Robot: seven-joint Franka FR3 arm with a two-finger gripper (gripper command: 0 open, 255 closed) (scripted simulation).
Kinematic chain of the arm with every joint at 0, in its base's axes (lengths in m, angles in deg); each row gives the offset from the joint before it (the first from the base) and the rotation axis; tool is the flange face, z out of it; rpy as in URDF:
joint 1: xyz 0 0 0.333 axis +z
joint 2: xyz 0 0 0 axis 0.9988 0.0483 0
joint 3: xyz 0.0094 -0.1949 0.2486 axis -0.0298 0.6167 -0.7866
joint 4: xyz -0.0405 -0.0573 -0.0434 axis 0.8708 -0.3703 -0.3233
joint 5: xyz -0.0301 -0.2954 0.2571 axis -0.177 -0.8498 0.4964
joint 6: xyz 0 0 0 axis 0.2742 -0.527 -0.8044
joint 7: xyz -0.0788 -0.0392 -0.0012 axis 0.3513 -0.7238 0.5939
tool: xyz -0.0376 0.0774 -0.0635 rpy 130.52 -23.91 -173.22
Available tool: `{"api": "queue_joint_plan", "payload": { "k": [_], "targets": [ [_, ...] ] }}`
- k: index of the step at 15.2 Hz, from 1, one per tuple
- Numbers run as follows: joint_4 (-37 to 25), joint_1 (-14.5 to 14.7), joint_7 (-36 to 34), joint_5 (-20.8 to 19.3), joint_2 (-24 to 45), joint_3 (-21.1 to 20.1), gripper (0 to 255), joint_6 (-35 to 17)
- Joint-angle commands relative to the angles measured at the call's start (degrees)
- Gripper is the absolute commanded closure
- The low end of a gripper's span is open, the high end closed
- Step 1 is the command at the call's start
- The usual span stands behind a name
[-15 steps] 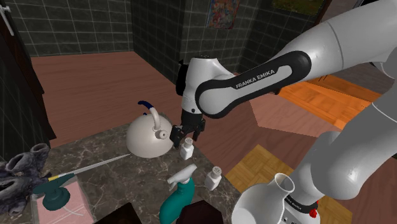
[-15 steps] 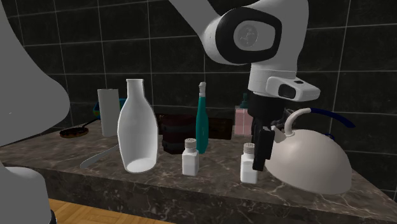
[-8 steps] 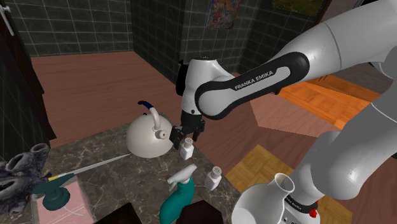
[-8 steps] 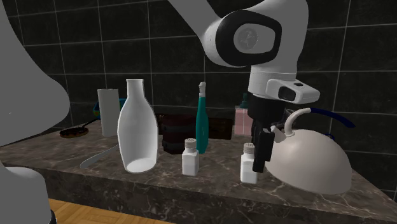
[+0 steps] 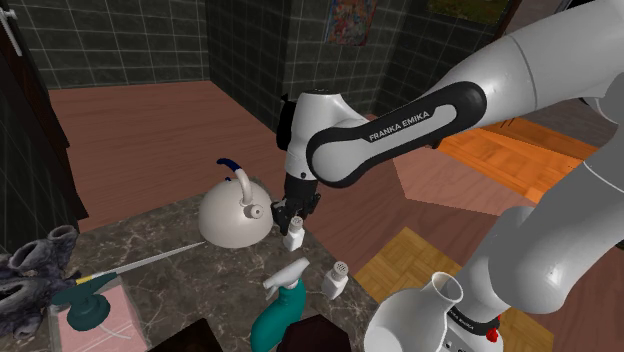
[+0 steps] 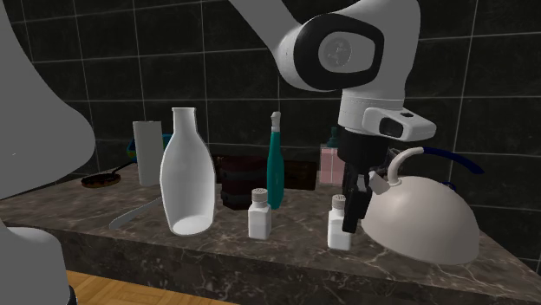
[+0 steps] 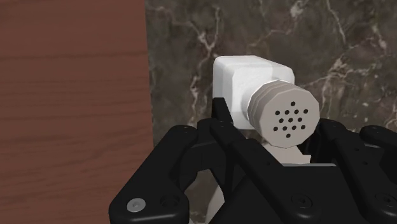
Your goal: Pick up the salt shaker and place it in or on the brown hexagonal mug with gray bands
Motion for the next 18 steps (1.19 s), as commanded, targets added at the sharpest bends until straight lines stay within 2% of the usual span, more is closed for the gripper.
{"api": "queue_joint_plan", "payload": {
  "k": [1, 18],
  "targets": [
    [0.0, 0.02, 0.0, 0.02, 0.03, -0.03, 255, -0.02],
    [-6.2, -0.2, -0.65, 0.34, -7.02, 0.97, 255, 13.1]
  ]
}}
